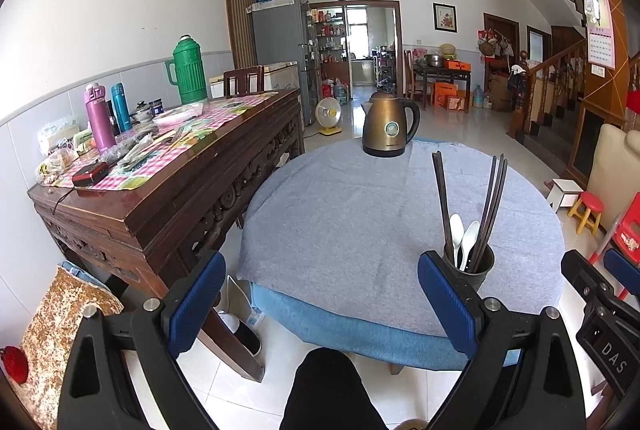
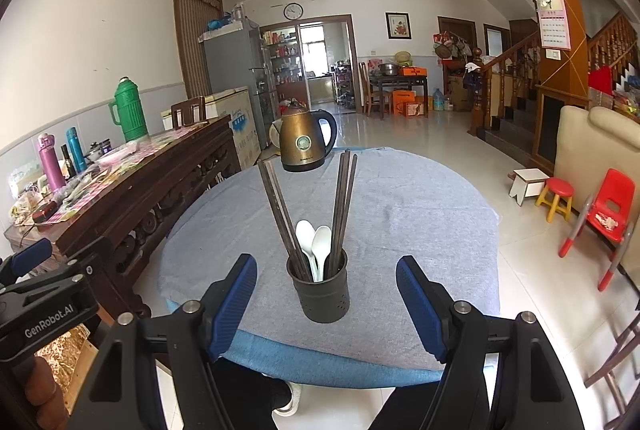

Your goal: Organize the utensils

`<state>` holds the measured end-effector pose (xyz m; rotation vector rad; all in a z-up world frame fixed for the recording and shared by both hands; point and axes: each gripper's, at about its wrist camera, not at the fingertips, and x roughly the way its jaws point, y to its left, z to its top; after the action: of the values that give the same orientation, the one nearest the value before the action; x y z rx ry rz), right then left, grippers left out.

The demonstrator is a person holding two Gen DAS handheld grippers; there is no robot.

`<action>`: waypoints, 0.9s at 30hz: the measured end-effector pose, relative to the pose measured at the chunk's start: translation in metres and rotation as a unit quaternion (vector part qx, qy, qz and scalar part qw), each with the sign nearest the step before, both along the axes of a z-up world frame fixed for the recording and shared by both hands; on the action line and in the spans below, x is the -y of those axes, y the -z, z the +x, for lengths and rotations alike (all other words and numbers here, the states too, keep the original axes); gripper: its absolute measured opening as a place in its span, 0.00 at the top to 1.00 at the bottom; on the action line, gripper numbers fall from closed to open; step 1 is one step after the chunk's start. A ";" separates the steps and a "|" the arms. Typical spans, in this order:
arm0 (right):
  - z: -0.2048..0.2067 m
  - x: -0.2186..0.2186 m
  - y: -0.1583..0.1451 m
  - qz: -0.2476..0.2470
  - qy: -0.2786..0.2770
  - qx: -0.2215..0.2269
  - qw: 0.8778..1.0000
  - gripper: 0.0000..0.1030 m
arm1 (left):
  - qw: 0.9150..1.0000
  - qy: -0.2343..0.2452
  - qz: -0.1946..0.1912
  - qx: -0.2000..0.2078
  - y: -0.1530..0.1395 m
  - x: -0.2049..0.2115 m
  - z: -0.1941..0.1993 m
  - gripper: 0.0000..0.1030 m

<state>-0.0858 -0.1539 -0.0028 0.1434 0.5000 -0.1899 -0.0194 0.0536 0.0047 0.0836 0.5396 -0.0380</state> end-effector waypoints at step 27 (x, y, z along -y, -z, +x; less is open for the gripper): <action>0.005 -0.012 0.001 -0.004 0.001 -0.007 1.000 0.26 | 1.000 -0.007 -0.010 -0.005 0.009 -0.012 -0.001 0.06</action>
<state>-0.0813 -0.1422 -0.0043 0.1354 0.5124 -0.1956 -0.0200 0.0654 -0.0040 0.0604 0.5489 -0.0310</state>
